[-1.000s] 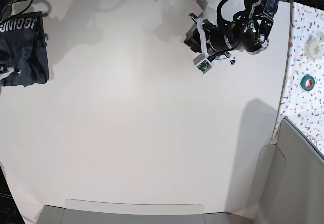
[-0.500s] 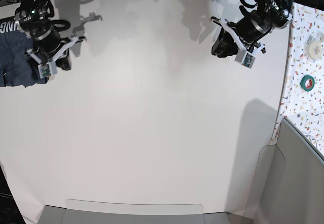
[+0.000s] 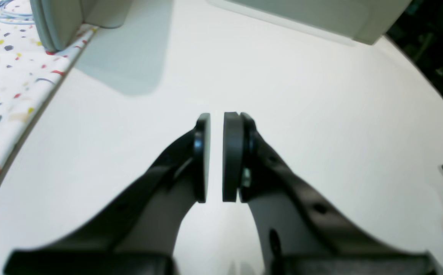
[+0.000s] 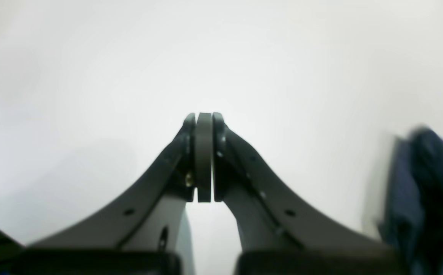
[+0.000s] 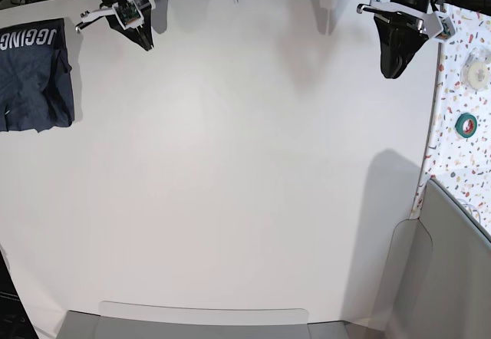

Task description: Layout the t-shirt on the table in an organized manner, then fold the t-shirt properly

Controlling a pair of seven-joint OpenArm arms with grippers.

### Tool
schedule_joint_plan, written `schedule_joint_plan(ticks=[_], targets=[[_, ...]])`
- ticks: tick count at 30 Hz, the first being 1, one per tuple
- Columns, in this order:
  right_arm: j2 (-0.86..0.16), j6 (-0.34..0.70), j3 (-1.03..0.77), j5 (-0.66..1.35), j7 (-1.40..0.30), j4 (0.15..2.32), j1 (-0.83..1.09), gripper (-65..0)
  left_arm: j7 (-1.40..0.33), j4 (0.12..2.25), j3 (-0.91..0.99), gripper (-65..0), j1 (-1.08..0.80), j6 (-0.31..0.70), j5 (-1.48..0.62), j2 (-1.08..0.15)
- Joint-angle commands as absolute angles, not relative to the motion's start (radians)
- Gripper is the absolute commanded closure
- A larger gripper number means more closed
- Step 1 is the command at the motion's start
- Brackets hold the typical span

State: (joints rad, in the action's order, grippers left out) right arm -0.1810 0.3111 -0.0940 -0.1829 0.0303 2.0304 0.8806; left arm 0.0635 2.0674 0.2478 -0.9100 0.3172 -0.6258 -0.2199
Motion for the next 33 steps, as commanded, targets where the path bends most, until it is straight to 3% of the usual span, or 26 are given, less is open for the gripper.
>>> schedule_joint_plan(ticks=[1, 5, 11, 19, 25, 30, 33], targets=[[-0.186, 0.289, -0.094, -0.174, 0.102, 2.046, 0.924, 0.0, 0.117, 2.081, 0.252, -4.4, -0.958, 0.323, -0.604, -0.223], [-0.179, 0.251, -0.093, -0.173, 0.236, 2.037, 1.04, 0.0, 0.136, 2.068, 0.252, -4.4, -1.049, 0.321, -0.506, -0.211], [-0.136, 0.251, -0.09, -0.168, 0.297, 1.936, 1.164, 0.0, 0.134, 2.002, 0.245, -4.4, -1.152, 0.321, -0.45, -0.111], [-0.09, 0.251, -0.061, -0.159, 0.294, 1.535, 1.196, 0.0, 0.134, 1.662, 0.168, -4.4, -1.194, 0.321, -0.455, -0.099], [-0.071, 0.251, -0.062, -0.031, 0.289, 1.066, 1.021, 0.0, 0.134, 1.21, 0.039, -4.4, -1.009, 0.321, -0.453, -0.101], [-0.068, 0.251, -0.062, 0.031, 0.289, 0.533, 0.723, 0.0, 0.143, 0.774, -0.012, -4.4, -0.739, 0.321, -0.449, -0.101], [-0.067, 0.251, -0.062, 0.031, 0.291, 0.312, 0.556, 0.0, 0.145, 0.625, -0.045, -4.4, -0.61, 0.321, -0.447, -0.101]])
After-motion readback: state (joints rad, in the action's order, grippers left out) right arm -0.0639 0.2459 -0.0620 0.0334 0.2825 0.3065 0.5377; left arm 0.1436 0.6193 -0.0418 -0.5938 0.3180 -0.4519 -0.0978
